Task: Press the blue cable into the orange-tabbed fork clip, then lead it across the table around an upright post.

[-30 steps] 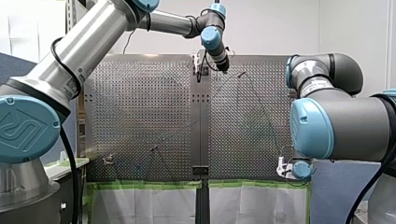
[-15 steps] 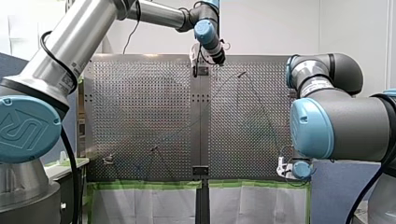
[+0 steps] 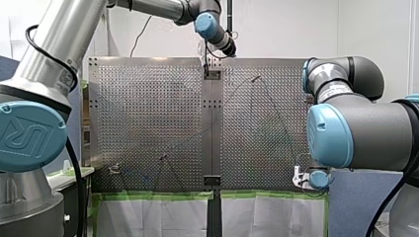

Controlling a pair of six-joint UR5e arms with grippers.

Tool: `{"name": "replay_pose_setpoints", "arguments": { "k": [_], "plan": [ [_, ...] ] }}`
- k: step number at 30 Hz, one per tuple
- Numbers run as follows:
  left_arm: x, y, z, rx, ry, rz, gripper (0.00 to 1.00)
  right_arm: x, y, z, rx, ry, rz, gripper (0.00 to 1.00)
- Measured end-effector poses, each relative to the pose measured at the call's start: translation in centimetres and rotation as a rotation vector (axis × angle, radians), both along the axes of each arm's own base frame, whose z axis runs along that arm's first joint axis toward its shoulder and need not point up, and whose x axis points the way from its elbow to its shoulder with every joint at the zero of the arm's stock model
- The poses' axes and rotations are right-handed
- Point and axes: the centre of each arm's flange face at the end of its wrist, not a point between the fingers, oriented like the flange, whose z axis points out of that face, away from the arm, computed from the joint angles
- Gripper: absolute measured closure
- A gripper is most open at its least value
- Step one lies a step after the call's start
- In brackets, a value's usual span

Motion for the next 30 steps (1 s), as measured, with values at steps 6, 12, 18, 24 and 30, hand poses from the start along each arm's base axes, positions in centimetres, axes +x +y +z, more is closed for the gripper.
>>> {"name": "replay_pose_setpoints", "arguments": {
  "k": [6, 12, 18, 24, 30],
  "plan": [
    [-1.4, 0.9, 1.2, -0.017, -0.048, -0.011, 0.00, 0.1, 0.0, 0.0, 0.001, 0.001, 0.001, 1.00],
    [-2.7, 1.8, 2.3, -0.056, -0.085, -0.030, 0.00, 0.1, 0.0, 0.0, 0.002, 0.001, 0.001, 1.00],
    [-4.0, 2.7, 3.3, -0.107, -0.114, -0.063, 0.00, 0.2, 0.0, 0.0, 0.002, 0.001, 0.002, 1.00],
    [-5.4, 3.8, 4.3, -0.143, -0.153, -0.068, 0.00, 0.3, 0.0, 0.0, 0.003, 0.001, 0.004, 1.00],
    [-6.8, 5.0, 5.1, -0.177, -0.193, -0.069, 0.00, 0.4, 0.1, 0.0, 0.003, 0.001, 0.006, 1.00]
  ]
}}
